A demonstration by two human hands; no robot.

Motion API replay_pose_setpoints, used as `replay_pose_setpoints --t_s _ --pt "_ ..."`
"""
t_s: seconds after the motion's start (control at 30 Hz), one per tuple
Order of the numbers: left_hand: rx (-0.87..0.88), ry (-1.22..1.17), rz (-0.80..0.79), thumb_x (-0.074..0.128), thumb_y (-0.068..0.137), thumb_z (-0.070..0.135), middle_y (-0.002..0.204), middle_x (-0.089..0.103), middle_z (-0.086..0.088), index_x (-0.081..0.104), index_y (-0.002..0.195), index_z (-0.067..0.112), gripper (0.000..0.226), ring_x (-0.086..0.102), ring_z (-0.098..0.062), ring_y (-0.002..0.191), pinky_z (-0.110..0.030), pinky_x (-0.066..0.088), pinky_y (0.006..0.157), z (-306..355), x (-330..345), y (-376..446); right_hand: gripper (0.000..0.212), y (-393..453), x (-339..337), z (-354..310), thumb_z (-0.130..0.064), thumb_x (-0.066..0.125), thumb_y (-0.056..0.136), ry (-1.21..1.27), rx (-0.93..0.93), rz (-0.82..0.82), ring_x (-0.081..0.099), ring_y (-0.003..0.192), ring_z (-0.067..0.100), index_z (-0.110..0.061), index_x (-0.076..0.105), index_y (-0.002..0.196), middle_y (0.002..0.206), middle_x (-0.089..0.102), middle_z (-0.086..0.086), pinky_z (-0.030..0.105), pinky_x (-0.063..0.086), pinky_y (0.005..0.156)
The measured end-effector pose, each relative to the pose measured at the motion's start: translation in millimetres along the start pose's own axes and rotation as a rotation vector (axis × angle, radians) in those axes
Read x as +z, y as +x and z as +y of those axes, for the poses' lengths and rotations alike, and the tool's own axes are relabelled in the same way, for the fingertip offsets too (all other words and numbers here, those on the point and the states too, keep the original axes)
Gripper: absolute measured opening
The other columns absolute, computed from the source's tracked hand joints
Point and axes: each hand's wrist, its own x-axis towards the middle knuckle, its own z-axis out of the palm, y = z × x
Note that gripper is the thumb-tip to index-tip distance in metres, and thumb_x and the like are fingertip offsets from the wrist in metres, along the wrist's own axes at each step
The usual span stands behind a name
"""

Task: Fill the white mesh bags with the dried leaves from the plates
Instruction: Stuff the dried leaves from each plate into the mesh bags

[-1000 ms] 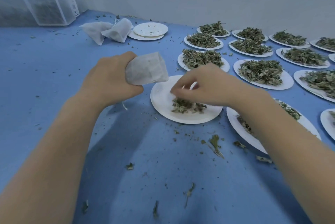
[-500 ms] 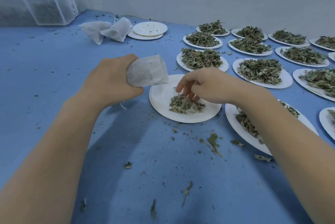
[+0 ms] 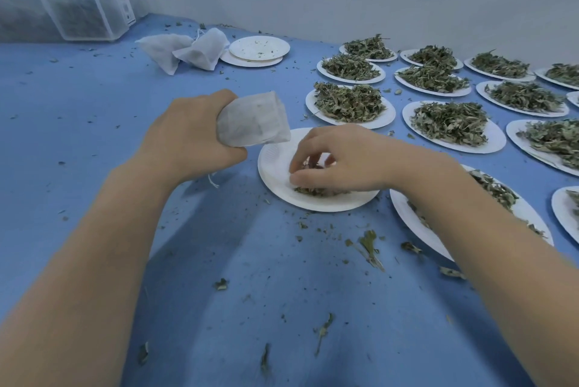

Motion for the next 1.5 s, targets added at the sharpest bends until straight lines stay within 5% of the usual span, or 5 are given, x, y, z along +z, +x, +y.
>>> replay_pose_setpoints --t_s 0.33,0.7,1.0,1.17,1.5 --pt "0.014 0.008 -0.001 0.067 0.065 0.018 0.079 0.057 0.009 0.055 0.098 0.026 0.036 0.051 -0.022 0.082 -0.038 0.047 0.069 0 -1 0 0.025 -9 -12 -6 -0.057 0.061 0.076 -0.071 0.082 -0.02 0.055 0.085 0.003 -0.049 0.058 0.1 0.109 0.043 -0.009 0.026 0.043 0.076" --pt "0.017 0.024 -0.011 0.066 0.065 0.019 0.075 0.053 0.013 0.052 0.094 0.029 0.034 0.048 -0.02 0.08 -0.03 0.038 0.061 1 1 0 0.013 3 3 -5 -0.022 0.073 0.068 -0.1 0.14 0.014 0.053 0.045 -0.003 -0.022 0.071 0.081 0.073 0.07 -0.003 0.005 0.031 0.036" --pt "0.023 0.028 -0.057 0.065 0.066 0.017 0.081 0.058 0.005 0.055 0.098 0.025 0.035 0.052 -0.024 0.082 -0.035 0.046 0.067 8 3 -1 0.014 -16 -28 3 -0.009 0.073 0.071 0.262 0.097 0.246 0.068 0.063 0.008 -0.021 0.076 0.078 0.062 0.071 -0.005 0.016 0.055 0.061" --pt "0.072 -0.006 -0.109 0.068 0.065 0.028 0.086 0.061 0.007 0.056 0.099 0.029 0.036 0.054 -0.022 0.086 -0.04 0.049 0.074 14 6 -3 0.02 -21 -37 -8 -0.012 0.071 0.073 0.178 -0.014 0.406 0.053 0.045 -0.001 -0.033 0.072 0.072 0.053 0.065 -0.012 0.01 0.04 0.042" --pt "0.048 -0.309 -0.101 0.073 0.061 0.028 0.081 0.062 0.013 0.059 0.091 0.03 0.034 0.053 0.006 0.079 -0.012 0.041 0.059 20 11 -5 0.024 -13 -22 -22 -0.013 0.066 0.085 0.203 -0.211 0.514 0.065 0.085 0.011 -0.025 0.072 0.104 0.091 0.072 -0.008 0.02 0.05 0.08"
